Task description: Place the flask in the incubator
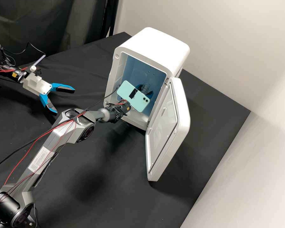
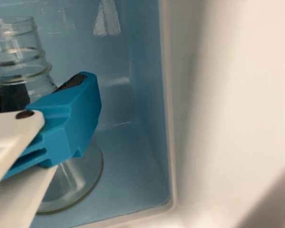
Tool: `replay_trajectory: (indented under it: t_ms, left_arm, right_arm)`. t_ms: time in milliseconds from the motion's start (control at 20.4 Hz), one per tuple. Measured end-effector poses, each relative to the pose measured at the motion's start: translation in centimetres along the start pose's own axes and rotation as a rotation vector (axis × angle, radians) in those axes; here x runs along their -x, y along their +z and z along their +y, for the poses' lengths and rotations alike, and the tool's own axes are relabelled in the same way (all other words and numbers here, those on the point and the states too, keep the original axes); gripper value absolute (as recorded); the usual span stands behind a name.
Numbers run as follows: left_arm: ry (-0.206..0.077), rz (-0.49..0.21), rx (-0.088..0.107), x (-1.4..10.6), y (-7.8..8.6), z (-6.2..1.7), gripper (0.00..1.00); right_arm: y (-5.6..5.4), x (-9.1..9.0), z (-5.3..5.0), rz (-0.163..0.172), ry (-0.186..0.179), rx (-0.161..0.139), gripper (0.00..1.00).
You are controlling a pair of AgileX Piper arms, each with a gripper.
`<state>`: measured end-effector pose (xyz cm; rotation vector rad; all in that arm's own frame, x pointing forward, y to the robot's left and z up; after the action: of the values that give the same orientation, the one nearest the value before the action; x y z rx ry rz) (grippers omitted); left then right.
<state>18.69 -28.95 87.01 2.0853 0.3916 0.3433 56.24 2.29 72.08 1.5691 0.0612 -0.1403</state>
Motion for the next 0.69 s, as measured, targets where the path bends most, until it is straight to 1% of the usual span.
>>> replay_trajectory:
  t_ms: [147, 343, 392, 490, 588, 686]
  left_arm:
    - [0.000, 0.000, 0.000, 0.0, 0.0, 0.00, 1.00]
    - [0.000, 0.000, 0.000, 0.0, 0.0, 0.00, 1.00]
    - [0.000, 0.000, 0.000, 0.0, 0.0, 0.00, 1.00]
    - [0.000, 0.000, 0.000, 0.0, 0.0, 0.00, 1.00]
    - [0.000, 0.000, -0.001, 0.0, 0.0, 0.00, 1.00]
    - [0.000, 0.000, -0.001, 0.0, 0.0, 0.00, 1.00]
  right_arm:
    - [0.2, 0.0, 0.1, -0.018, 0.008, 0.007, 1.00]
    - [0.5, 0.0, -0.1, -0.045, 0.019, -0.042, 1.00]
    - [0.6, 0.0, -0.1, -0.049, 0.017, -0.043, 1.00]
    - [0.9, 0.0, -0.5, -0.074, -0.010, -0.035, 1.00]
    - [1.1, -0.1, -0.7, -0.083, -0.017, -0.040, 1.00]
    - [1.4, -0.1, -1.0, -0.095, -0.033, -0.040, 1.00]
